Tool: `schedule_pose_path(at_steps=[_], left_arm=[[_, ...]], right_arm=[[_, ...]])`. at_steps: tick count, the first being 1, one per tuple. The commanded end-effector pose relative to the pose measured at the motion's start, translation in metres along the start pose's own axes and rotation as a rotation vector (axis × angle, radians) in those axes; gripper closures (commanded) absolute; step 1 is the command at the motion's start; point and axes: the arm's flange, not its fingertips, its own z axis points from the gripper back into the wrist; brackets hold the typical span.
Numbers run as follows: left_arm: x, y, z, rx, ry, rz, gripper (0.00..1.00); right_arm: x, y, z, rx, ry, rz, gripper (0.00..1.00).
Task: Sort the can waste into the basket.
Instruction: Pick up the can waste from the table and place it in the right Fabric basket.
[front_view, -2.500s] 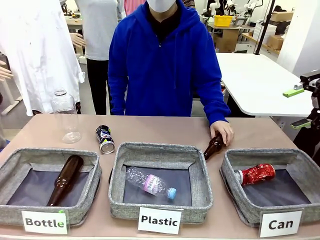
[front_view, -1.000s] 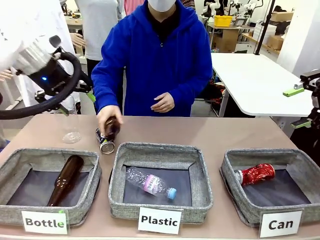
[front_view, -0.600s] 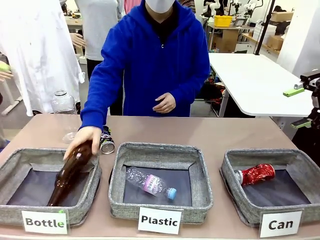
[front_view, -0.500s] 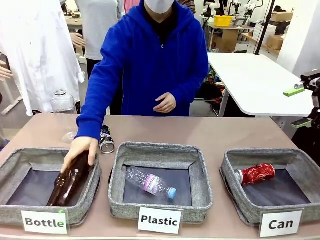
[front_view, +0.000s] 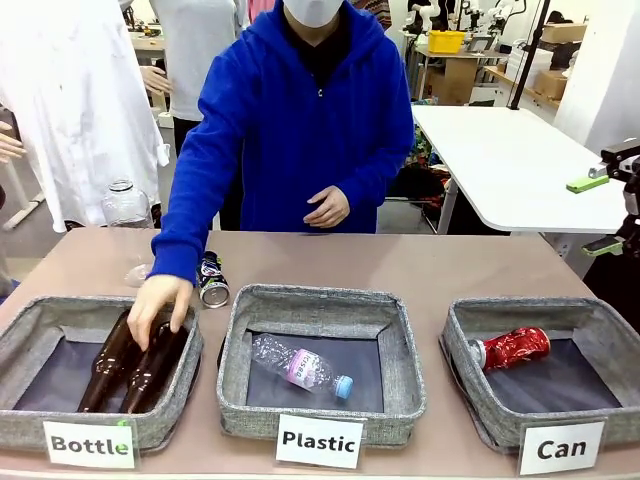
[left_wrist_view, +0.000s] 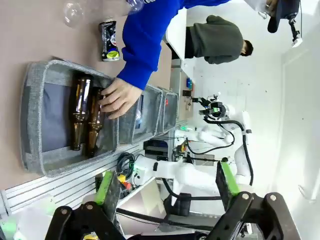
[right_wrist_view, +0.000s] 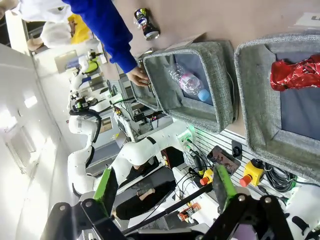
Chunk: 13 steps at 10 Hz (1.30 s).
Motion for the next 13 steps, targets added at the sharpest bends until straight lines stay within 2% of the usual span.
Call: schedule_pose_path(at_steps=[1, 3, 5, 8, 10, 13], left_arm=[[-0.005, -0.009, 0.003, -0.006, 0.014, -0.032, 0.00], [-0.015, -0.036, -0.023, 0.081, 0.046, -0.063, 0.00], [-0.031, -0.080, -0.077, 0.277, 0.084, -0.111, 0.00], [-0.036, -0.136, -0.188, 0.614, 0.164, -0.223, 0.00], [-0.032, -0.153, -0.265, 0.789, 0.133, -0.237, 0.00], [-0.039, -0.155, -0.366, 0.978, 0.299, -0.358, 0.00]], right_arm=[[-0.001, 0.001, 0.003, -0.002, 0.008, 0.015, 0.00], [-0.001, 0.001, 0.003, -0.002, 0.008, 0.015, 0.00], [-0.001, 0.001, 0.003, -0.002, 0.008, 0.015, 0.00], [-0.001, 0.001, 0.003, -0.002, 0.008, 0.015, 0.00], [-0.001, 0.001, 0.003, -0.002, 0.008, 0.015, 0.00], [-0.001, 0.001, 0.003, -0.002, 0.008, 0.015, 0.00]])
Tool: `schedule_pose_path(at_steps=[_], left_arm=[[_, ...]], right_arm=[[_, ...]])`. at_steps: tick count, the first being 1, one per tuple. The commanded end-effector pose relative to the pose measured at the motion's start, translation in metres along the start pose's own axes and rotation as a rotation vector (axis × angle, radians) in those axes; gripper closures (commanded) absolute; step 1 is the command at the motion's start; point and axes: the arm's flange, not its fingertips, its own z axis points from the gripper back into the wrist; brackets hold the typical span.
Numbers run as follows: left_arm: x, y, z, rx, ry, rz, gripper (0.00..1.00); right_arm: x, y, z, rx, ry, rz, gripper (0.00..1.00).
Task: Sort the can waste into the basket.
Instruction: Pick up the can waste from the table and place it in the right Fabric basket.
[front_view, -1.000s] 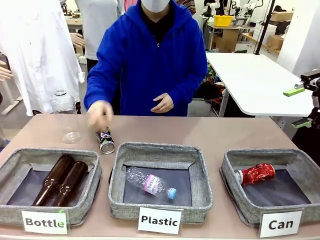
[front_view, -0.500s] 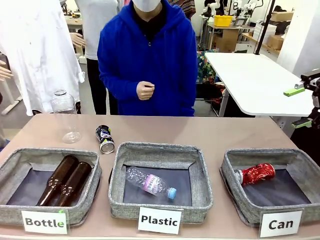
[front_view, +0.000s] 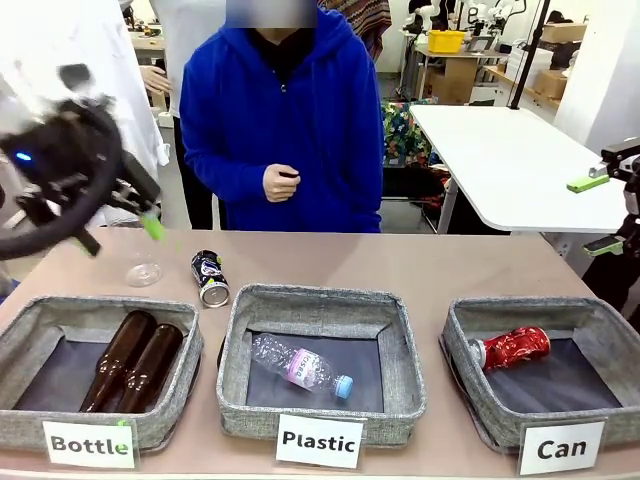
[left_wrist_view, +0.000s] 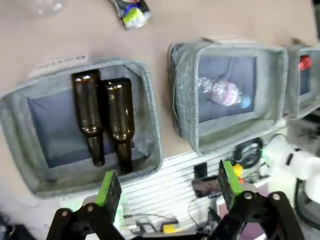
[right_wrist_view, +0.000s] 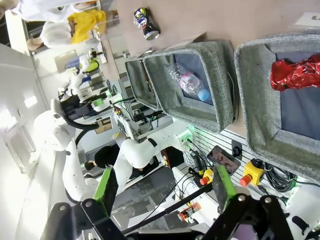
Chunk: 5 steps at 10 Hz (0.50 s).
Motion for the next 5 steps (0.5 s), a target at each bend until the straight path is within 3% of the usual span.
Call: schedule_pose_path(at_steps=[1, 2, 3, 5], left_arm=[[0.022, -0.013, -0.010, 0.070, 0.066, -0.049, 0.00], [0.024, -0.012, -0.004, 0.046, 0.057, 0.031, 0.00], [0.008, -0.015, -0.018, 0.040, 0.045, -0.039, 0.00], [0.019, -0.020, -0.025, 0.045, 0.071, -0.034, 0.00]], right_arm=[[-0.001, 0.000, 0.003, -0.002, 0.007, 0.015, 0.00], [-0.001, 0.000, 0.003, -0.002, 0.007, 0.015, 0.00], [-0.001, 0.000, 0.003, -0.002, 0.007, 0.015, 0.00], [-0.001, 0.000, 0.003, -0.002, 0.007, 0.015, 0.00]])
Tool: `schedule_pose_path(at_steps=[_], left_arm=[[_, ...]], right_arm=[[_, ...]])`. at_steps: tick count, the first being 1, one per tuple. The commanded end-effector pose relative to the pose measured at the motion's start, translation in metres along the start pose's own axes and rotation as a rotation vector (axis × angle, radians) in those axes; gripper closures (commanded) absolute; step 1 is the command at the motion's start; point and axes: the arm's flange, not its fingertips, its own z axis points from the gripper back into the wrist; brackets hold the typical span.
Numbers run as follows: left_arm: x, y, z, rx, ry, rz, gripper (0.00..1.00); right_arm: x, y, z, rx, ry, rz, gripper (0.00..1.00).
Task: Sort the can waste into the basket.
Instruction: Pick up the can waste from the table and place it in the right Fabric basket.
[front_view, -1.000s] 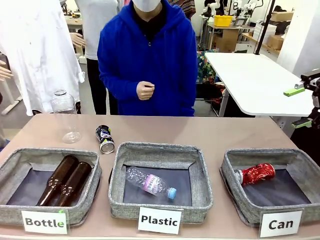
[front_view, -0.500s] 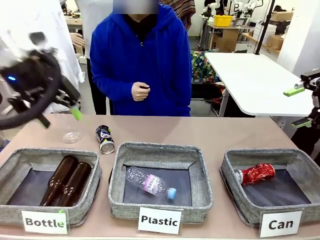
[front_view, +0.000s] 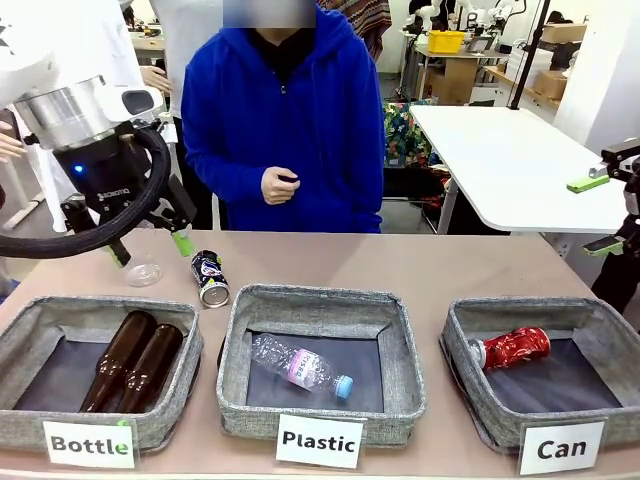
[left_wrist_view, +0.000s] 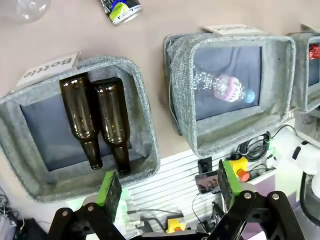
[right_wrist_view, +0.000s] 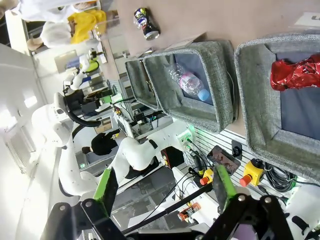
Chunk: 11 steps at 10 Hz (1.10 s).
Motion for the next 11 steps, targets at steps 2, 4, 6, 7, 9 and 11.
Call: schedule_pose_path(at_steps=[2, 4, 6, 7, 9, 11], left_arm=[[0.024, -0.011, -0.020, 0.083, -0.040, 0.123, 0.00], [0.059, -0.024, -0.027, 0.139, -0.079, 0.191, 0.00], [0.090, -0.032, -0.043, 0.149, -0.099, 0.251, 0.00], [0.106, -0.033, -0.050, 0.176, -0.114, 0.293, 0.00], [0.110, -0.027, -0.048, 0.170, -0.067, 0.179, 0.00], [0.061, 0.030, 0.025, -0.159, 0.018, -0.107, 0.00]], right_arm=[[-0.001, 0.000, 0.003, -0.002, 0.007, 0.015, 0.00], [-0.001, 0.000, 0.003, -0.002, 0.007, 0.015, 0.00], [-0.001, 0.000, 0.003, -0.002, 0.007, 0.015, 0.00], [-0.001, 0.000, 0.003, -0.002, 0.007, 0.015, 0.00], [-0.001, 0.000, 0.003, -0.002, 0.007, 0.015, 0.00], [-0.001, 0.000, 0.003, -0.002, 0.007, 0.015, 0.00]])
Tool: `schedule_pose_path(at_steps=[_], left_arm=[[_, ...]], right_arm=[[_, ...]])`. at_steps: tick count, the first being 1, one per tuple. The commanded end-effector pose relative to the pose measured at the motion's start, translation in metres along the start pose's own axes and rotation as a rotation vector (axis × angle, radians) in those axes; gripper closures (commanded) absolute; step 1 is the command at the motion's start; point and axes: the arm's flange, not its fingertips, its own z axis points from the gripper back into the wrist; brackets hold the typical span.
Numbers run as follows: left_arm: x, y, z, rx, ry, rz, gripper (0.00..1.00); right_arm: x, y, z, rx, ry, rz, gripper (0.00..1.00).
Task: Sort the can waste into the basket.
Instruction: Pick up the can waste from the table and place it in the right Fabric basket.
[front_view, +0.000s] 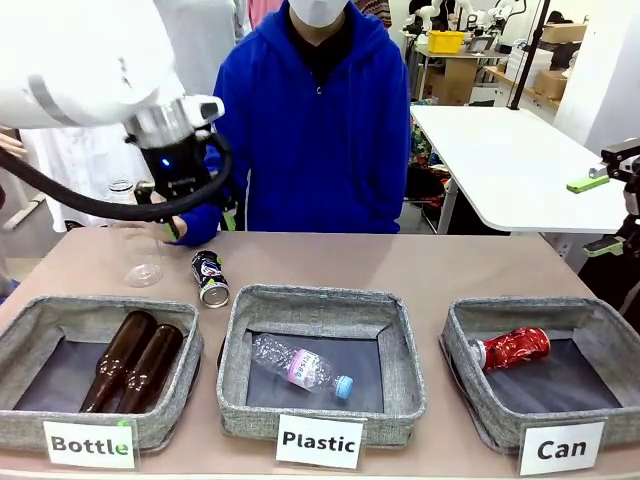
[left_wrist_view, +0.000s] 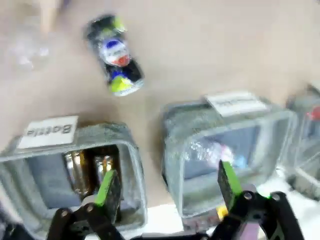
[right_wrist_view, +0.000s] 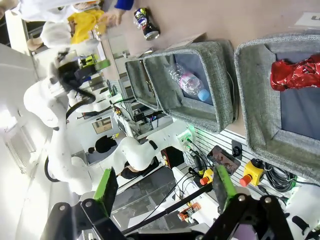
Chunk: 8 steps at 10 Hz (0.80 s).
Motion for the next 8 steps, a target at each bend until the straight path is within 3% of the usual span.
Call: schedule_pose_path(at_steps=[1, 2, 4, 6, 8], left_arm=[[-0.059, 0.085, 0.078, -0.284, 0.145, -0.310, 0.00], [-0.080, 0.116, 0.101, -0.386, 0.134, -0.353, 0.00], [-0.103, 0.175, 0.132, -0.488, 0.039, -0.259, 0.00], [-0.099, 0.239, 0.164, -0.600, 0.036, -0.203, 0.00], [-0.084, 0.304, 0.162, -0.737, 0.082, -0.122, 0.00]], right_arm=[[-0.001, 0.000, 0.003, -0.002, 0.007, 0.015, 0.00], [-0.001, 0.000, 0.003, -0.002, 0.007, 0.015, 0.00], [-0.001, 0.000, 0.003, -0.002, 0.007, 0.015, 0.00], [-0.001, 0.000, 0.003, -0.002, 0.007, 0.015, 0.00], [-0.001, 0.000, 0.003, -0.002, 0.007, 0.015, 0.00]])
